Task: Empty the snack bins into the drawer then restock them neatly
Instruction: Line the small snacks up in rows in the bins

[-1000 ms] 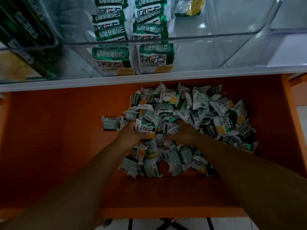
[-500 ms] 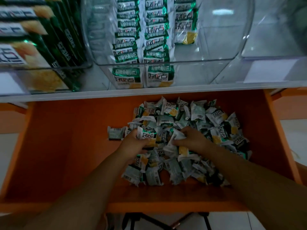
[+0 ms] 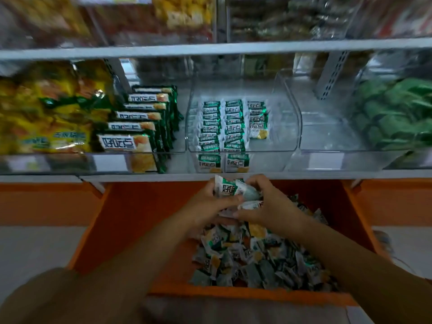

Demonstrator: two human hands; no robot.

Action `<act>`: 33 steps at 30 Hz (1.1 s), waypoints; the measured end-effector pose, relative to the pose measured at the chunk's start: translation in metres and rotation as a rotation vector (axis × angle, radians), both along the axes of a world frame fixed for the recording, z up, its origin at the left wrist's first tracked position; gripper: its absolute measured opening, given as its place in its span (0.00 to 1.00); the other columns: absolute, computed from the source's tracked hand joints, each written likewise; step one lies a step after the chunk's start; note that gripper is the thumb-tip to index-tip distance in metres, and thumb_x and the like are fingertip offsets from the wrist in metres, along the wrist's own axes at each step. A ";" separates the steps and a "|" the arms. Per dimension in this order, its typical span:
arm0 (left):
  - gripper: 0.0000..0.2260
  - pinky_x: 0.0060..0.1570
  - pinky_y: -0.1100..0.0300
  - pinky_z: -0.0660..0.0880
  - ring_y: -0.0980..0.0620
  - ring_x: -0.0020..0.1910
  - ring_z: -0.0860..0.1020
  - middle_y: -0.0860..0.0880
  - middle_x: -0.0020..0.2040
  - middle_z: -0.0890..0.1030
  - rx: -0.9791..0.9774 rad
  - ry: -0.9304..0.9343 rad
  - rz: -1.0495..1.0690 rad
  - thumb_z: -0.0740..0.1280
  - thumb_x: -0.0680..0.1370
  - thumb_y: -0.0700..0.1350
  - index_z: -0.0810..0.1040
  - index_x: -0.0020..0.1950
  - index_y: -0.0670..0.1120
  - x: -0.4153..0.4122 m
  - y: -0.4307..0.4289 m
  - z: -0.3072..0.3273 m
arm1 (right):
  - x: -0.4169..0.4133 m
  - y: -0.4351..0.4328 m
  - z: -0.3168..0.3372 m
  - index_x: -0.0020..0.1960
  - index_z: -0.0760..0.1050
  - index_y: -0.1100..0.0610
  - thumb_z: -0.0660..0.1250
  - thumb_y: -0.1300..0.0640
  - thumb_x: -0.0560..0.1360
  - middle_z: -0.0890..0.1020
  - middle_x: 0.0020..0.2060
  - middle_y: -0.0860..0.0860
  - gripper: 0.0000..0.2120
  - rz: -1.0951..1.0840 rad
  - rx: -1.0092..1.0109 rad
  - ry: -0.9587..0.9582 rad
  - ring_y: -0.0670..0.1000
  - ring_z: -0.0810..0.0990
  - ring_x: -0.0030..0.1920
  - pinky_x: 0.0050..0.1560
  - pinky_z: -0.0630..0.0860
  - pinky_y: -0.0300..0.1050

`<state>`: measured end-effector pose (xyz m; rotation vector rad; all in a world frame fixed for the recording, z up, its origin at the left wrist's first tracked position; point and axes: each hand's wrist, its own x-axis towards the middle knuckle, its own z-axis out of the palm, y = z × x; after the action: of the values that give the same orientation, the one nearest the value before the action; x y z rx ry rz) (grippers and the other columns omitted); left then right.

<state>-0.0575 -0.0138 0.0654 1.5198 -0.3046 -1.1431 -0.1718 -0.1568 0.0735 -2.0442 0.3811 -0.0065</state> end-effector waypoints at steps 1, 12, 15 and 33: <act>0.31 0.49 0.46 0.81 0.46 0.48 0.84 0.44 0.60 0.80 -0.023 0.007 -0.012 0.77 0.68 0.48 0.70 0.68 0.50 0.000 0.003 0.008 | 0.001 0.003 0.007 0.59 0.65 0.47 0.77 0.49 0.68 0.76 0.52 0.45 0.27 0.009 -0.026 -0.020 0.42 0.78 0.47 0.42 0.75 0.36; 0.25 0.45 0.51 0.82 0.47 0.50 0.85 0.46 0.57 0.83 -0.178 -0.073 0.202 0.76 0.70 0.38 0.72 0.64 0.48 0.012 0.015 0.027 | -0.003 0.003 0.036 0.64 0.67 0.44 0.74 0.46 0.68 0.78 0.57 0.43 0.28 -0.113 0.136 0.018 0.38 0.81 0.50 0.46 0.78 0.35; 0.24 0.45 0.53 0.82 0.48 0.49 0.85 0.47 0.57 0.83 -0.221 -0.103 0.240 0.76 0.70 0.38 0.73 0.63 0.48 0.019 0.011 0.034 | 0.000 0.002 0.038 0.58 0.74 0.49 0.72 0.47 0.70 0.82 0.52 0.47 0.19 -0.150 0.190 0.052 0.44 0.84 0.43 0.42 0.81 0.40; 0.24 0.41 0.57 0.83 0.56 0.45 0.84 0.52 0.57 0.81 -0.253 -0.397 0.385 0.75 0.72 0.43 0.72 0.65 0.54 0.096 0.007 0.063 | 0.173 -0.139 0.067 0.69 0.69 0.58 0.66 0.52 0.78 0.73 0.66 0.56 0.22 0.236 -1.134 0.426 0.57 0.72 0.66 0.63 0.66 0.45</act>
<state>0.0385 -0.0073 0.1288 1.4894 -0.3877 -0.4772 0.0010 -0.2958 0.1403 -3.2168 0.4426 0.4576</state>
